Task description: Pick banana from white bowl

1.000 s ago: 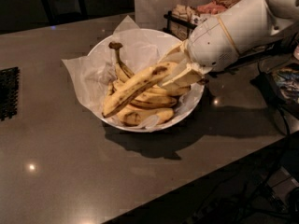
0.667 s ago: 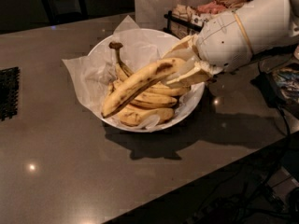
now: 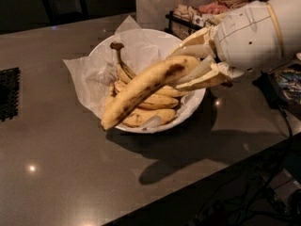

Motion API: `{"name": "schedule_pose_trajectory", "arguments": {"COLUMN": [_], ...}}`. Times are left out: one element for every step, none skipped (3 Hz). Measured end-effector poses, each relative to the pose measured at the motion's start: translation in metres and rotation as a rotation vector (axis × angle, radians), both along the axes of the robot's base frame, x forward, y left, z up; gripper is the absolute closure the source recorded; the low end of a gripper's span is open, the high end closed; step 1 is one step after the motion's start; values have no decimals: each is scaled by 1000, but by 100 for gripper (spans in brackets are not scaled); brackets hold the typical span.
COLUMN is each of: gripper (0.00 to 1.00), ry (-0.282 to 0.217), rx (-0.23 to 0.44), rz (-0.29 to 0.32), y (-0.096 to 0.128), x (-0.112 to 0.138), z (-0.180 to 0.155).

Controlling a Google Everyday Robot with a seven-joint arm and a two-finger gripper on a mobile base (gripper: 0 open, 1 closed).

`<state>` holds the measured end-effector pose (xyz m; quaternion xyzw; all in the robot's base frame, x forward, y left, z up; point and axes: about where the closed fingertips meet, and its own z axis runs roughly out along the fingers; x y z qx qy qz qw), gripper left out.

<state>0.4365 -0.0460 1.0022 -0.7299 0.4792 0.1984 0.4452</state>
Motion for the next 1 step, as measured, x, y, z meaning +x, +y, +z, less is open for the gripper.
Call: {"name": "schedule_pose_trajectory", "arguments": {"gripper": [100], "ry": [0], "rx": [0], "rz": [0], "y": [0], "x": [0], "z": [0]}}
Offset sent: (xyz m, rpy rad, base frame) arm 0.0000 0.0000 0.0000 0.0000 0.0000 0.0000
